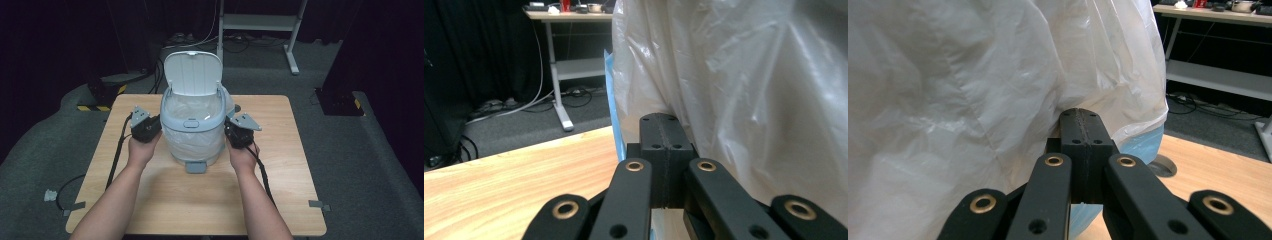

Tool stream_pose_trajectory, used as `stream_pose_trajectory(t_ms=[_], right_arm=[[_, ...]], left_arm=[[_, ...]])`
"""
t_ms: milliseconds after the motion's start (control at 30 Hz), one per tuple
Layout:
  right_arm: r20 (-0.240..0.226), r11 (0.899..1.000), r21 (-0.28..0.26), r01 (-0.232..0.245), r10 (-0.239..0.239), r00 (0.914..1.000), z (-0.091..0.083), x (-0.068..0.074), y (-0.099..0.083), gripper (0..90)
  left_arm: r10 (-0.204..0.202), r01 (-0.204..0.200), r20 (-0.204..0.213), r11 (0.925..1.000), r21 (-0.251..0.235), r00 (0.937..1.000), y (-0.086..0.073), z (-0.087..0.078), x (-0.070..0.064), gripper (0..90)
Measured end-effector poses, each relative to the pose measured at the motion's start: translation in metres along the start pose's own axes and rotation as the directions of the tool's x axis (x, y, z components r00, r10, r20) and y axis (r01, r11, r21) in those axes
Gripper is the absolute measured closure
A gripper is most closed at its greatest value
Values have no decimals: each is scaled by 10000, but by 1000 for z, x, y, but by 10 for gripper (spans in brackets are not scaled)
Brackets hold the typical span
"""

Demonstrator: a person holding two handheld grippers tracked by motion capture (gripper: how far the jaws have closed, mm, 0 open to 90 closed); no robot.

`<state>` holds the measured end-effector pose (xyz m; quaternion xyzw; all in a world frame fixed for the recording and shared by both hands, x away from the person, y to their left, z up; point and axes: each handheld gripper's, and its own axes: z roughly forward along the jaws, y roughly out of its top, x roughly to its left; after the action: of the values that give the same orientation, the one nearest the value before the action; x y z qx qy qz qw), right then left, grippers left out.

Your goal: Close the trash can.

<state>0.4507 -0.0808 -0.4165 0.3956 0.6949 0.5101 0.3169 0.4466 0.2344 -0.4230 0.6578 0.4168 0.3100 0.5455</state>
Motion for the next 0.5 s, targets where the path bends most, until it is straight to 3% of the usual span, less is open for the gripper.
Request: stream_pose_trajectory(t_ms=[267, 500], right_arm=[[-64, 9997, -250, -9, 7, 10000, -34, 13, -13, 900], [-62, 9995, -326, -15, 13, 10000, -50, 19, -18, 900]], left_arm=[[120, -120, 10, 9998, -158, 9999, -11, -32, -23, 900], [185, -186, -30, 9994, -279, 9998, -18, -51, -35, 900]])
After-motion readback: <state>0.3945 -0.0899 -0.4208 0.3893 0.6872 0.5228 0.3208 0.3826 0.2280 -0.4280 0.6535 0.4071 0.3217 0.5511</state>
